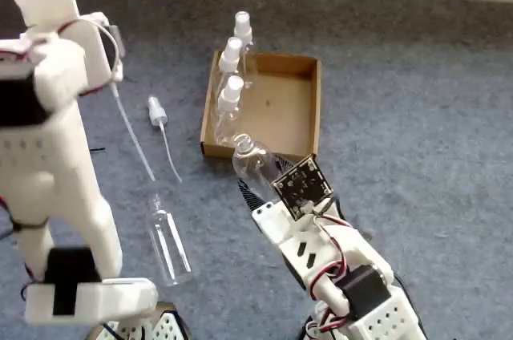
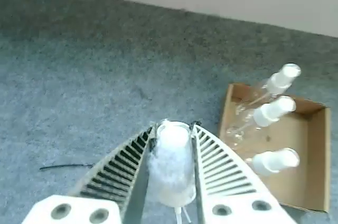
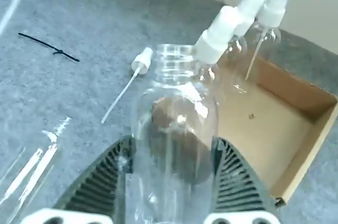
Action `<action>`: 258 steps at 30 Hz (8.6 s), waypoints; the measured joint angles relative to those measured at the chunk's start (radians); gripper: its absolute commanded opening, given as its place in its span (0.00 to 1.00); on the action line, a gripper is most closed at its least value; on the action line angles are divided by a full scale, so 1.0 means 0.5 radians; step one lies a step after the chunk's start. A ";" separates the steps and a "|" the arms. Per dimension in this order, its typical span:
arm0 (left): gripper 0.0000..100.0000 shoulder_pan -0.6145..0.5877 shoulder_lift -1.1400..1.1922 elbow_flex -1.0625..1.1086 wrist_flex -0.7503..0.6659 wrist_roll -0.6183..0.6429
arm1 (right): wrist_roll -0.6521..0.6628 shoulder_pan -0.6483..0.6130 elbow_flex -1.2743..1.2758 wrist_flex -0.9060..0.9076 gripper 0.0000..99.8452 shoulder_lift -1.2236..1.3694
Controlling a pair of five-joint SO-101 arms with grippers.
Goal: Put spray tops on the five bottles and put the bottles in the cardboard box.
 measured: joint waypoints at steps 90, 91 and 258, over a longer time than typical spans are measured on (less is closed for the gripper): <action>0.15 1.077 -1.126 1.992 -1.485 -0.292 | -0.196 0.034 0.015 -0.203 0.00 -0.043; 0.15 1.077 -1.114 1.992 -1.485 -0.292 | -0.196 0.034 0.015 -0.203 0.00 -0.043; 0.27 1.439 -2.231 4.017 -2.430 -0.549 | -0.706 0.212 -0.620 -0.006 0.00 0.304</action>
